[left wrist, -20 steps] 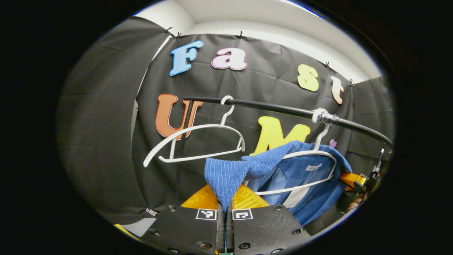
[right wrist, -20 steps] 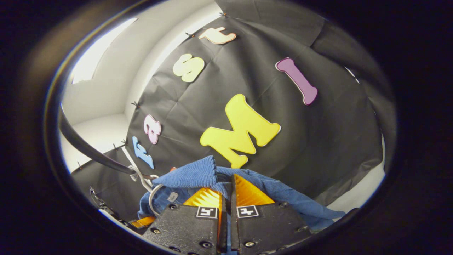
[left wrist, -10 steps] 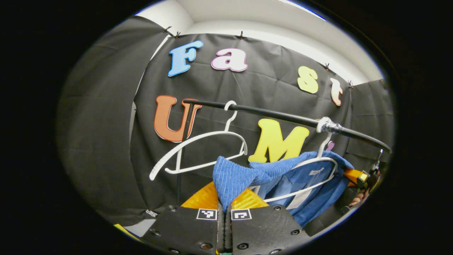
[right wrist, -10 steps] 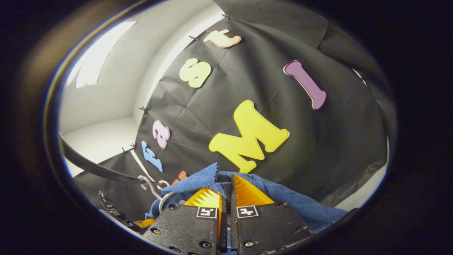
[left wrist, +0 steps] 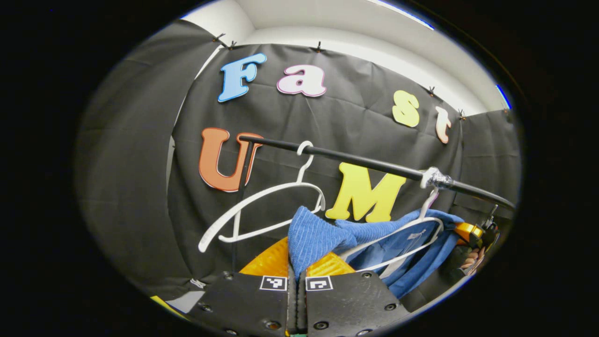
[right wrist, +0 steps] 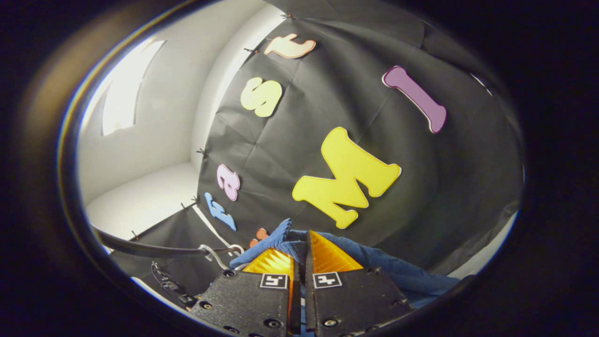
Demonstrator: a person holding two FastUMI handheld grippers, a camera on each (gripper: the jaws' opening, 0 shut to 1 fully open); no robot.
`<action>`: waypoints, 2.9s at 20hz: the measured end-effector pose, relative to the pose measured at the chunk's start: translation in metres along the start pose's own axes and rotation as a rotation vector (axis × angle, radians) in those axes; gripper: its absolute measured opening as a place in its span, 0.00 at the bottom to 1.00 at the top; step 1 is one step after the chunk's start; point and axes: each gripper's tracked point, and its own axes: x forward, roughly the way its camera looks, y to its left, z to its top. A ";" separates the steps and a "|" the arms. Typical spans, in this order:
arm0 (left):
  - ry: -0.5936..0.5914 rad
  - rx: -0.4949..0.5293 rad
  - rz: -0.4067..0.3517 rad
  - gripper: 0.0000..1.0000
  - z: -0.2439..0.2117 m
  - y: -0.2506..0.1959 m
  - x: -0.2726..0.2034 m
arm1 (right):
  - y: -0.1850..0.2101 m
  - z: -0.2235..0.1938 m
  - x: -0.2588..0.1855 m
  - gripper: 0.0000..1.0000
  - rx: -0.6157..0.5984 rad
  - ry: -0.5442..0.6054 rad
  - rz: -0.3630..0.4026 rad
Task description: Grasp the clothes on the hanger with both hands and then place them into the laundry hamper below.
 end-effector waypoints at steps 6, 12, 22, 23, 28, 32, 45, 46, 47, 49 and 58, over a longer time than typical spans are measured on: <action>0.020 -0.002 -0.050 0.00 -0.002 -0.002 0.009 | -0.004 0.017 0.011 0.07 -0.120 0.045 0.020; 0.037 -0.037 -0.120 0.01 -0.003 0.000 0.025 | -0.022 0.017 0.031 0.07 -0.150 0.092 -0.003; 0.105 -0.160 -0.150 0.01 -0.039 0.028 0.041 | -0.075 -0.035 0.060 0.07 -0.066 0.230 -0.065; 0.110 -0.175 -0.144 0.00 -0.044 0.032 0.040 | -0.078 -0.042 0.059 0.07 -0.054 0.241 -0.067; 0.164 -0.222 -0.117 0.01 -0.082 0.046 0.039 | -0.105 -0.075 0.057 0.07 -0.066 0.311 -0.132; 0.175 -0.281 -0.117 0.00 -0.100 0.054 0.032 | -0.113 -0.089 0.048 0.07 -0.041 0.325 -0.151; 0.267 -0.173 -0.092 0.01 -0.174 0.048 -0.051 | -0.149 -0.166 -0.050 0.07 -0.143 0.415 -0.338; 0.271 -0.151 -0.101 0.01 -0.177 0.046 -0.056 | -0.148 -0.171 -0.059 0.07 -0.151 0.416 -0.345; 0.273 -0.128 -0.105 0.01 -0.180 0.044 -0.063 | -0.144 -0.176 -0.065 0.07 -0.146 0.413 -0.344; 0.278 -0.085 -0.121 0.01 -0.183 0.038 -0.078 | -0.135 -0.191 -0.077 0.07 -0.134 0.408 -0.337; 0.310 0.071 -0.220 0.01 -0.210 -0.026 -0.112 | -0.073 -0.281 -0.121 0.07 -0.262 0.560 -0.243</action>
